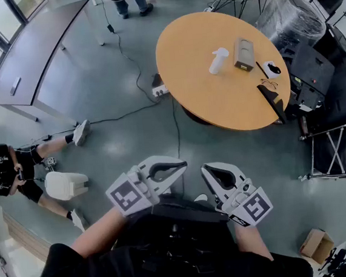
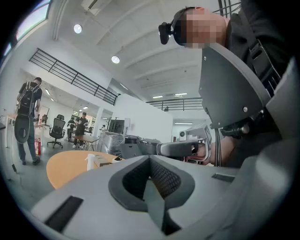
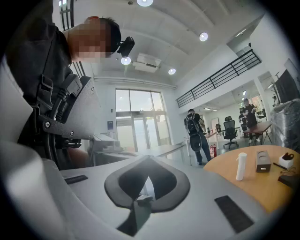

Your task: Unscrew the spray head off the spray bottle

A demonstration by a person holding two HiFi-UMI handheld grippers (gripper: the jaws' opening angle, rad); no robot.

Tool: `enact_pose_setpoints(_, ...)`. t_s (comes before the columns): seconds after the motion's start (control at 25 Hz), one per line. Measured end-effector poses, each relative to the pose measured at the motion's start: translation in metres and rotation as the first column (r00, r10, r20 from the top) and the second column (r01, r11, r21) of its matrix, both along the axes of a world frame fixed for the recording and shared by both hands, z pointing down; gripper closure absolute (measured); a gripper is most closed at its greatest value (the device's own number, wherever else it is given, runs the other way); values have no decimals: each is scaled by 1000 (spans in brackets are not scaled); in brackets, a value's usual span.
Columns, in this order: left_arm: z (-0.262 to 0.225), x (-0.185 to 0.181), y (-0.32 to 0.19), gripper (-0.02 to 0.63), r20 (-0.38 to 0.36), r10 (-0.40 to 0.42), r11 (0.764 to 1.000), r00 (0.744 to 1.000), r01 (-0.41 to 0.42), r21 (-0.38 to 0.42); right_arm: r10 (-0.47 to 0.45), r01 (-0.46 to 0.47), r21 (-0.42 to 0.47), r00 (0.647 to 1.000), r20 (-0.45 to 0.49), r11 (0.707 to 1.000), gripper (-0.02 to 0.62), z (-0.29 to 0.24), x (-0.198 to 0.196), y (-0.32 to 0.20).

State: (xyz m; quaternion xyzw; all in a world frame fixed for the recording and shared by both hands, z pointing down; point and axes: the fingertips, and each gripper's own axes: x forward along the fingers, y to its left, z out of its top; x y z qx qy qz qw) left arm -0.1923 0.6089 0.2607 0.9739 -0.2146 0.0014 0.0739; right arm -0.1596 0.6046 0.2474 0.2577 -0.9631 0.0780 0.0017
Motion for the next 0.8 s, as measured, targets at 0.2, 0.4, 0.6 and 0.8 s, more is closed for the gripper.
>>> enact_pose_setpoints(0.2, 4, -16, -13, 592, -13, 11, 1000, 1000, -11, -14, 25, -25, -4, 1000, -6, 1000, 595, 2, -12, -12)
enact_pose_setpoints(0.4, 2, -7, -28, 592, -18, 46, 999, 999, -46, -8, 62, -62, -5, 998, 0, 998, 595, 2, 0, -33)
enact_pose_setpoints(0.6, 0, 9, -49, 592, -5, 34, 999, 999, -34, -6, 44, -44, 1, 999, 3, 999, 595, 2, 15, -52)
enact_pose_setpoints(0.8, -4, 46, -65, 591, -7, 15, 1000, 1000, -15, -5, 15, -15, 33, 1000, -1, 999, 595, -2, 46, -65)
